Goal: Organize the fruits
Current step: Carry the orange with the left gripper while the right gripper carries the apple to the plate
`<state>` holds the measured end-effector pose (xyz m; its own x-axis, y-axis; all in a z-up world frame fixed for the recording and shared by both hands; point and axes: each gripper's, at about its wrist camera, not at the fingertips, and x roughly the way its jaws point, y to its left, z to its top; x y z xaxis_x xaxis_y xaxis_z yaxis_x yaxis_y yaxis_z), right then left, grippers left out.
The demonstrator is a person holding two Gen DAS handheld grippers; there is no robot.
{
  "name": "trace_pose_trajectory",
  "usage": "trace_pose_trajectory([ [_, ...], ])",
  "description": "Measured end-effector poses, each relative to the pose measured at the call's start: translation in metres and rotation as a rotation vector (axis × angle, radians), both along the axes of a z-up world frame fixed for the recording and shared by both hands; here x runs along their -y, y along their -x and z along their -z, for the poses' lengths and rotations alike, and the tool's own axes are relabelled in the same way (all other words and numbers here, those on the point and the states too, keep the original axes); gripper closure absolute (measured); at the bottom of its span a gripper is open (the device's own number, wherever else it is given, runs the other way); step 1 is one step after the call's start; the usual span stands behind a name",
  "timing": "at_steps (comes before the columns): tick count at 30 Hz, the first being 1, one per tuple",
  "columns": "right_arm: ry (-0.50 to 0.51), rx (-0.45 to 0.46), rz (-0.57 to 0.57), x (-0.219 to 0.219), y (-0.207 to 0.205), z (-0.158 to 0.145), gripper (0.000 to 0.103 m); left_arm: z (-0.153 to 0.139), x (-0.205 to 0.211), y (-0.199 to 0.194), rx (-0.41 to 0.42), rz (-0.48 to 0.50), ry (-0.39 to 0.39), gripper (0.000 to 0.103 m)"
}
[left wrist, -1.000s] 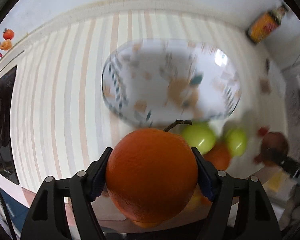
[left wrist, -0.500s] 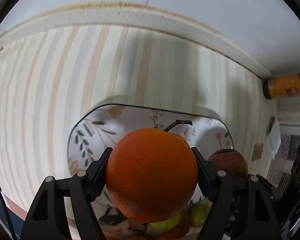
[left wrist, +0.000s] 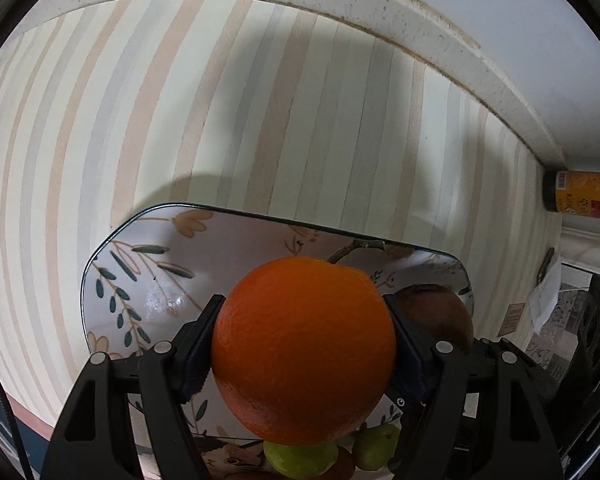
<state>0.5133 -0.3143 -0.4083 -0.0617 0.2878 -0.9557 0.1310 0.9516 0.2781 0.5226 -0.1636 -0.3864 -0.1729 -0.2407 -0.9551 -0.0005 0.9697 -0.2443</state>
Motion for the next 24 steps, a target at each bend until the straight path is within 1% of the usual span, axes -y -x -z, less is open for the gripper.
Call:
trace_pose_trajectory([
  [2,-0.012,-0.003,0.006,0.002,0.001,0.002,0.031,0.002,0.000,0.001,-0.006,0.007,-0.002,0.029],
  [4,-0.034,-0.008,0.018,0.004,0.000,0.001,0.027,0.006,0.008,0.000,-0.009,0.019,-0.007,0.028],
  [5,-0.028,-0.012,0.018,0.005,0.000,0.001,0.023,0.008,0.012,-0.001,-0.005,0.021,-0.016,0.028],
  [6,-0.020,-0.013,0.017,0.007,0.000,0.001,0.016,0.007,0.013,-0.001,0.003,0.027,-0.021,0.028],
  [8,-0.001,-0.012,0.024,0.010,0.001,-0.002,0.008,0.006,0.016,-0.001,0.018,0.044,-0.043,0.028],
  [9,-0.001,-0.014,0.028,0.011,0.001,-0.003,0.008,0.006,0.017,-0.001,0.023,0.050,-0.054,0.028],
  [10,0.002,-0.016,0.032,0.014,0.002,-0.004,0.008,0.004,0.017,-0.001,0.032,0.052,-0.057,0.024],
  [11,0.009,-0.015,0.034,0.017,0.004,-0.006,0.008,0.002,0.016,-0.001,0.042,0.048,-0.050,0.014],
  [12,0.011,-0.013,0.033,0.018,0.006,-0.008,0.008,-0.002,0.015,-0.002,0.059,0.045,-0.044,0.012],
  [14,0.013,-0.008,0.035,0.023,0.012,-0.012,0.008,-0.016,0.015,-0.004,0.104,0.051,-0.029,0.012],
  [16,0.028,-0.006,0.037,0.025,0.015,-0.016,0.008,-0.028,0.014,-0.005,0.139,0.061,-0.037,0.012],
  [21,0.081,0.024,0.062,0.033,0.030,-0.031,0.008,-0.054,0.004,0.006,0.234,0.079,-0.115,0.012],
  [24,0.118,0.048,0.077,0.028,0.039,-0.046,0.008,-0.065,-0.007,0.018,0.274,0.090,-0.156,0.012],
])
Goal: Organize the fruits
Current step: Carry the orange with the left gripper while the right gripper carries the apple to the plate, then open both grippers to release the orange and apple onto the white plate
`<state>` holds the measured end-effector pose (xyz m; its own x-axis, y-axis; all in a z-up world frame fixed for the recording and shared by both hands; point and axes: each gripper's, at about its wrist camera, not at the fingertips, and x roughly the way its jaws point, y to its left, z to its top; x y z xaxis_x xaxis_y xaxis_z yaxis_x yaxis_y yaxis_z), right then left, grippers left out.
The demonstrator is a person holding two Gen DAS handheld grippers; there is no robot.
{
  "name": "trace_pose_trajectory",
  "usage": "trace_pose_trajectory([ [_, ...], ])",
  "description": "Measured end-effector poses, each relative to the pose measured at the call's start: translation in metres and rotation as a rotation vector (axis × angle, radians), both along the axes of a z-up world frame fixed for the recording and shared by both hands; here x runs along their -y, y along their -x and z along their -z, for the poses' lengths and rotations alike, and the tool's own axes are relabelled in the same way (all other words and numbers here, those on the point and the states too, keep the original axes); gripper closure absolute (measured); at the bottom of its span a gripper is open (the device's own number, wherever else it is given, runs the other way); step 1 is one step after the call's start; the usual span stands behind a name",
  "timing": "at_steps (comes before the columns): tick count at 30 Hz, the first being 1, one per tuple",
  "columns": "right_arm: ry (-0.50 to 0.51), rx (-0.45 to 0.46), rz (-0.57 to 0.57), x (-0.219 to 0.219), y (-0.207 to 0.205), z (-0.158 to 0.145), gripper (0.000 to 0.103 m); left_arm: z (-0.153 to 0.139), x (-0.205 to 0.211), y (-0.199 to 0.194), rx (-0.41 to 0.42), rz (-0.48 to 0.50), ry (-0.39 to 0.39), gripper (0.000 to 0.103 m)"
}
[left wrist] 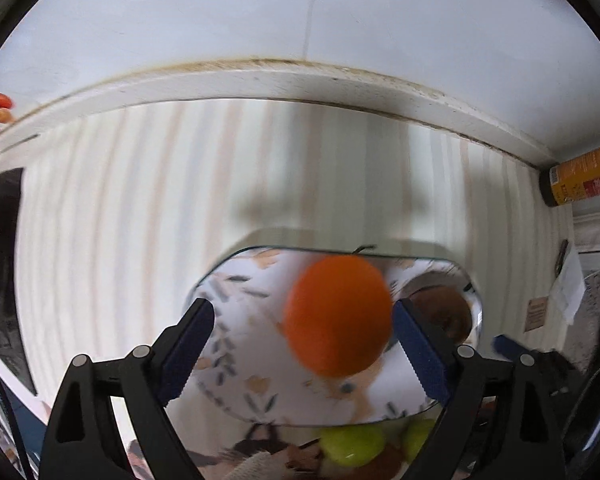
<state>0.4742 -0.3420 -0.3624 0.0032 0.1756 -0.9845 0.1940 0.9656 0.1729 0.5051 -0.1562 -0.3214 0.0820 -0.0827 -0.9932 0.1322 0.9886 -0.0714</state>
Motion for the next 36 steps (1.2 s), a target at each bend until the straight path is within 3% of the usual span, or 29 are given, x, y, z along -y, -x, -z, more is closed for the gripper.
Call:
trace_pose_trajectory([
  [4,0.018,0.045,0.034,0.001,0.023,-0.024,0.008,-0.013,-0.021,0.023,0.053,0.000,-0.044,0.012],
  [13,0.102,0.158,0.060,-0.020,0.075,-0.079,0.008,-0.044,-0.064,0.077,0.143,-0.011,-0.041,0.012],
  [26,0.161,0.326,0.072,-0.070,0.145,-0.145,0.008,-0.102,-0.083,0.151,0.280,0.016,-0.005,0.012],
  [36,0.182,0.436,0.096,-0.084,0.190,-0.188,0.008,-0.139,-0.089,0.193,0.371,0.040,0.014,0.012],
])
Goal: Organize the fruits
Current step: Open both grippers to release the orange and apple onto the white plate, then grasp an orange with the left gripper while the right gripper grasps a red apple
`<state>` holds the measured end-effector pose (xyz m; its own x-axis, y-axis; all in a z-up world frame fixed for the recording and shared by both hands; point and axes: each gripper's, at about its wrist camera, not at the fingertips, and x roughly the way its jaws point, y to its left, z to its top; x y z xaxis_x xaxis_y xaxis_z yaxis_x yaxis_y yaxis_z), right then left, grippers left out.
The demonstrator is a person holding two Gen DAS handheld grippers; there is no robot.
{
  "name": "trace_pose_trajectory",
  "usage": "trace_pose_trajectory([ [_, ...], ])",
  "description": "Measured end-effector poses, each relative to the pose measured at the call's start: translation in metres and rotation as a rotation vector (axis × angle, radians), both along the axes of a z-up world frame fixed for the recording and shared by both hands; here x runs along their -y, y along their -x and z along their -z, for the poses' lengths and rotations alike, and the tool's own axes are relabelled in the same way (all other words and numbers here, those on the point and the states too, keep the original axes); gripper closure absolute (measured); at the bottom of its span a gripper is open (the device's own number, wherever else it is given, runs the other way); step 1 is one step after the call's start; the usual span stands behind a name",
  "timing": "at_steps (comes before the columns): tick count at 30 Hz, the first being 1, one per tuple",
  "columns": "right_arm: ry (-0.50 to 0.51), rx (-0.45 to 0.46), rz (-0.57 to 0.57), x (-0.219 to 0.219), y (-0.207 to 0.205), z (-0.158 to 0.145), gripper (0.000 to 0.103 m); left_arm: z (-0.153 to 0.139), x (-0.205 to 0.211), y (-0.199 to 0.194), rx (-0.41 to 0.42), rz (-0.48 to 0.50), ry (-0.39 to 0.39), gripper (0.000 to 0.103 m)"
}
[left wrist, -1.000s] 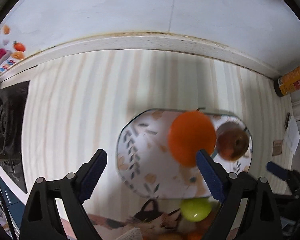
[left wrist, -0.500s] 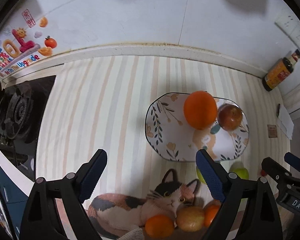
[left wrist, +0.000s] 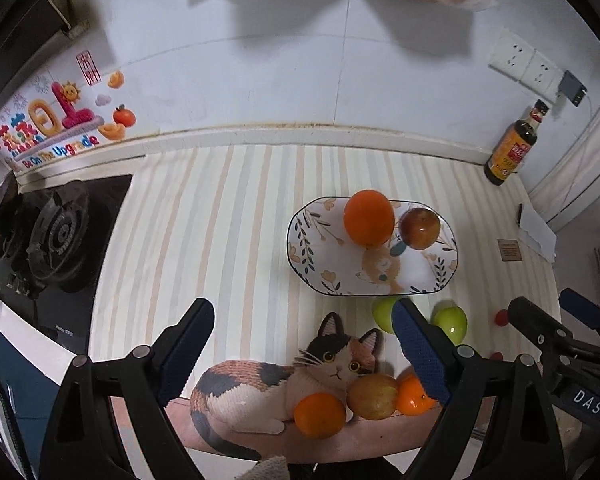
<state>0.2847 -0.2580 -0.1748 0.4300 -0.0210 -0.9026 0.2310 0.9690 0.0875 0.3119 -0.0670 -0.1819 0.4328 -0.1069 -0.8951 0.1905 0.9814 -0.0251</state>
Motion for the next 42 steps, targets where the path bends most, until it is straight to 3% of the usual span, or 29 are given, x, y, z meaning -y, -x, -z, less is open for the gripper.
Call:
trace_pose_trajectory([
  [4,0.020,0.037,0.015,-0.003,0.011,-0.009,0.008,-0.007,0.000,0.012,0.042,-0.004,-0.010,0.012],
  [7,0.004,0.048,0.026,-0.002,0.017,-0.009,0.004,-0.009,-0.001,0.017,0.059,-0.003,-0.015,0.003],
  [17,-0.010,0.090,0.033,0.000,0.033,-0.008,0.004,-0.001,-0.005,0.026,0.069,-0.021,-0.020,0.003],
  [22,-0.060,0.024,0.024,0.002,0.034,0.021,0.004,0.038,-0.002,0.026,-0.044,0.004,-0.057,0.003],
  [27,-0.207,-0.106,0.031,0.009,0.037,0.078,0.004,0.108,-0.002,0.029,-0.265,0.029,-0.105,0.003],
  [30,-0.334,-0.199,0.050,0.015,0.040,0.120,0.004,0.141,0.002,0.034,-0.351,0.043,-0.133,0.003],
  [31,-0.367,-0.221,0.053,0.016,0.041,0.132,0.006,0.152,0.002,0.034,-0.383,0.043,-0.133,0.003],
  [33,-0.403,-0.239,0.050,0.013,0.042,0.148,0.020,0.172,0.001,0.035,-0.451,0.039,-0.111,0.003],
  [38,-0.421,-0.267,0.025,0.004,0.041,0.167,0.020,0.202,0.007,0.037,-0.520,0.053,-0.047,0.004],
  [39,-0.422,-0.272,0.024,0.003,0.040,0.169,0.020,0.200,0.006,0.037,-0.499,0.047,-0.036,0.006],
  [40,-0.425,-0.277,0.025,0.002,0.039,0.171,0.020,0.197,0.005,0.037,-0.479,0.045,-0.015,0.016],
  [41,-0.427,-0.282,0.027,0.002,0.038,0.173,0.020,0.196,0.004,0.036,-0.476,0.051,0.004,0.033],
  [42,-0.427,-0.285,0.029,0.002,0.036,0.173,0.020,0.196,0.003,0.035,-0.477,0.055,0.011,0.035],
])
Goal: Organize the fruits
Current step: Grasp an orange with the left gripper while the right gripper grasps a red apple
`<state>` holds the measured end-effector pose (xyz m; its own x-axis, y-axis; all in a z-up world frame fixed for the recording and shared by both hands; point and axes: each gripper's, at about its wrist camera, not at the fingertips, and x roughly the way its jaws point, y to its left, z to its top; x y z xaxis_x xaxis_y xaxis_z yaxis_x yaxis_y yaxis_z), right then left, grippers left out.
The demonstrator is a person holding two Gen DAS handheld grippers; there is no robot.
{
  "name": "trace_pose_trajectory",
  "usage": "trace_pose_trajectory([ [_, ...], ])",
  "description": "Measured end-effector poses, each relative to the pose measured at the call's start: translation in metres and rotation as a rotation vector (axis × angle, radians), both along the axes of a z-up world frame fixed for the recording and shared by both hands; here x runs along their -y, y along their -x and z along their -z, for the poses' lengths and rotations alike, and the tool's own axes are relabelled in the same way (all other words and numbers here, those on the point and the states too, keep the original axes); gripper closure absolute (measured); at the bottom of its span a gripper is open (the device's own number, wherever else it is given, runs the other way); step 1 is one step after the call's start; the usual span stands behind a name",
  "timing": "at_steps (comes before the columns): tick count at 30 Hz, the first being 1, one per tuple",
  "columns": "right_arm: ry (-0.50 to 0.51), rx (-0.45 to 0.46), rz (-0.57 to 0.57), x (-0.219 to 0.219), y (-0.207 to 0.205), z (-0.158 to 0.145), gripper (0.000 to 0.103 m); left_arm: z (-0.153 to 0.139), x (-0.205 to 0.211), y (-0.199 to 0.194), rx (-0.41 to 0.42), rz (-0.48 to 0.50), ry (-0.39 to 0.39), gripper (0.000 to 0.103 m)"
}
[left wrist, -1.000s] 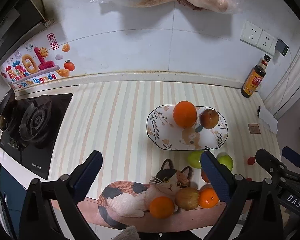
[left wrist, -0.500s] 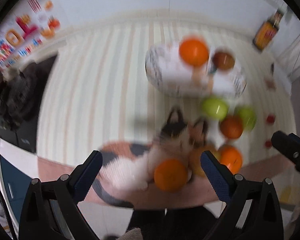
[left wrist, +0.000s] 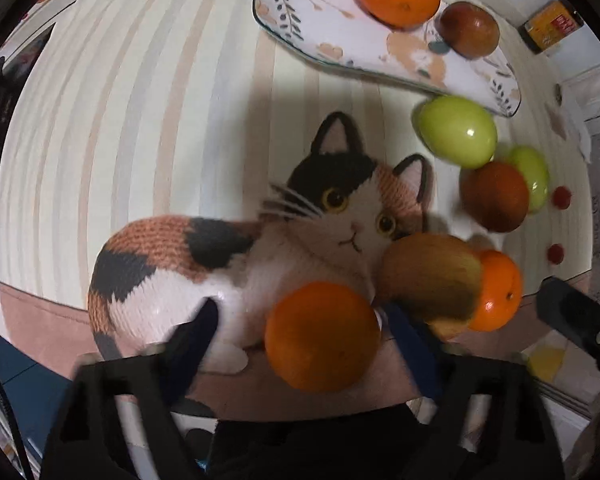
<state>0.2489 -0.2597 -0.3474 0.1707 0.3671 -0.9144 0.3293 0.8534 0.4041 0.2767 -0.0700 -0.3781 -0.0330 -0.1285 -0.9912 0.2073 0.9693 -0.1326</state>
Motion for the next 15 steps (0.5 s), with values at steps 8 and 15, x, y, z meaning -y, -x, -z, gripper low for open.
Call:
trace_pose_trajectory([
  [8,0.016,-0.064,0.022,0.010,0.000,0.013,0.020,0.004,0.000,0.003,-0.030,0.015,0.061,0.033],
  [15,-0.016,-0.013,-0.157,-0.029,-0.021,0.009,0.020,0.004,-0.018,-0.001,-0.063,-0.068,0.110,0.033],
])
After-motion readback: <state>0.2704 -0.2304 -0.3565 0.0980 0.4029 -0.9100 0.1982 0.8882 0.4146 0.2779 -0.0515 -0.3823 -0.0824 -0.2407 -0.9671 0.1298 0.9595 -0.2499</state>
